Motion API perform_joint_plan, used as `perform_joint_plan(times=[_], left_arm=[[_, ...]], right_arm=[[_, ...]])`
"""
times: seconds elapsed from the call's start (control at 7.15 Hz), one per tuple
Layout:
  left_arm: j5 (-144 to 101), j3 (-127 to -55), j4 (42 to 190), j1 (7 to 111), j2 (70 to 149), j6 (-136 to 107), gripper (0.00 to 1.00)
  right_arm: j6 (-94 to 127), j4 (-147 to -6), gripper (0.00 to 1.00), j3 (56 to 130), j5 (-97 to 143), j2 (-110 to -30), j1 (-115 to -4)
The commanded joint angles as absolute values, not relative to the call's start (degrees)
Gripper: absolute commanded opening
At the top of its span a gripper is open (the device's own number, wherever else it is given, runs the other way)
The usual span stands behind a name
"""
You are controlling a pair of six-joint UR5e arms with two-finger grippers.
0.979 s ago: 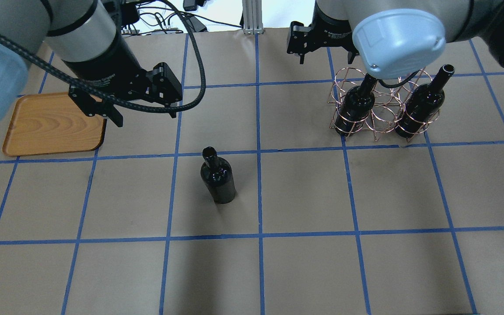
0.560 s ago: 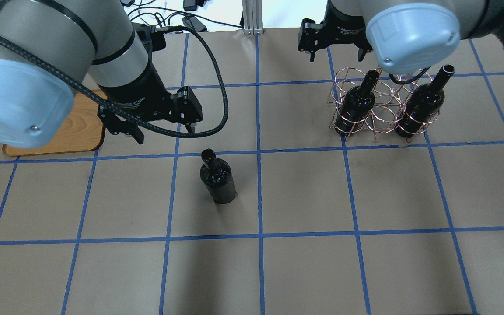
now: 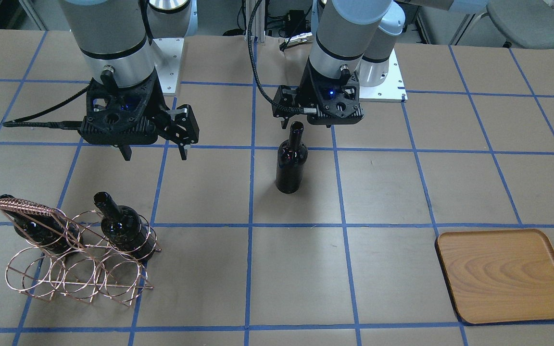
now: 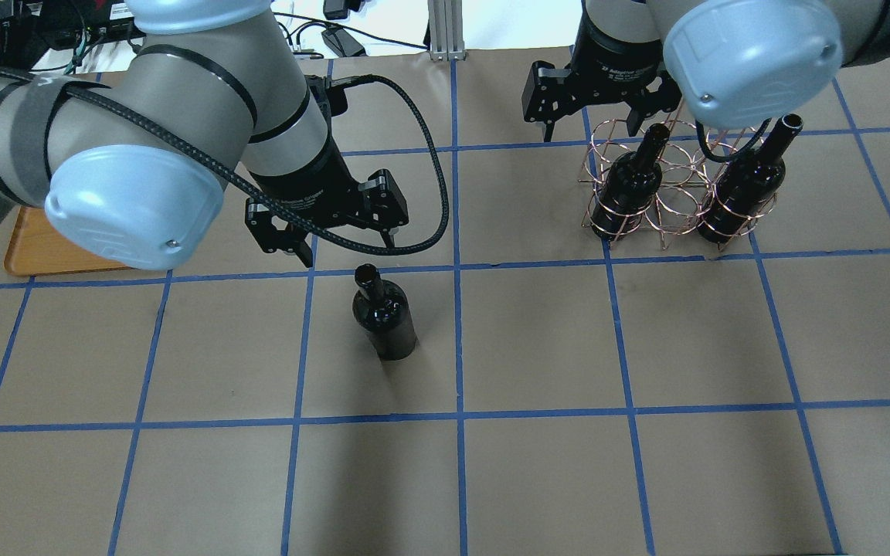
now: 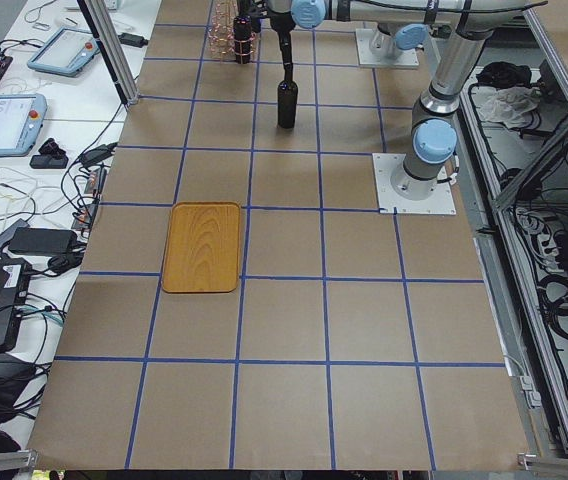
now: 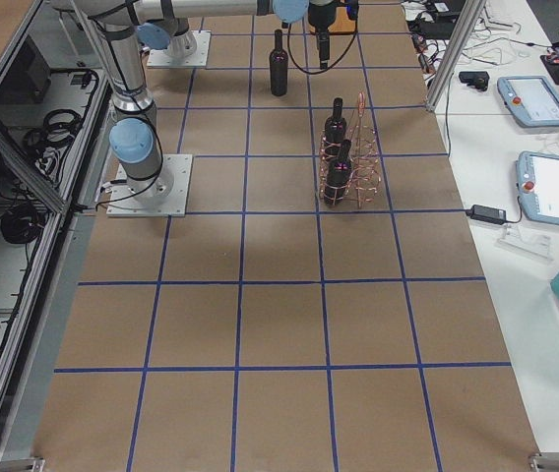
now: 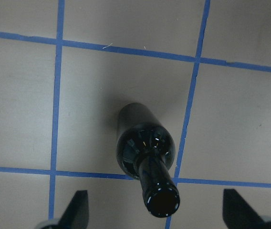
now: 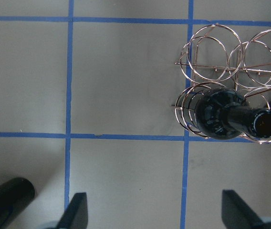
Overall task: Take wine from basket and place on tray
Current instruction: 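Move the left gripper over the standing bottle and lower onto its neck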
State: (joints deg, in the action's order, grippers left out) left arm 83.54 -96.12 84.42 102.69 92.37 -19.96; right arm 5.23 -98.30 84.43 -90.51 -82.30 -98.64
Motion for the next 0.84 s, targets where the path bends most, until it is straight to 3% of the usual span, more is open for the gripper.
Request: perform_joint_plan(times=[0.0,0.7], left_arm=[[82.89,-97.9,81.67,102.83,93.51,-20.91,1.0],[79.98,-100.45,80.16,104.4,95.36,-24.61,1.0]], right_arm=[[0.01,-95.72,1.0,84.46,-89.57,-83.14,-95.3],[-0.79,-92.82,1.0,88.68,-93.52,-87.09,-93.78]])
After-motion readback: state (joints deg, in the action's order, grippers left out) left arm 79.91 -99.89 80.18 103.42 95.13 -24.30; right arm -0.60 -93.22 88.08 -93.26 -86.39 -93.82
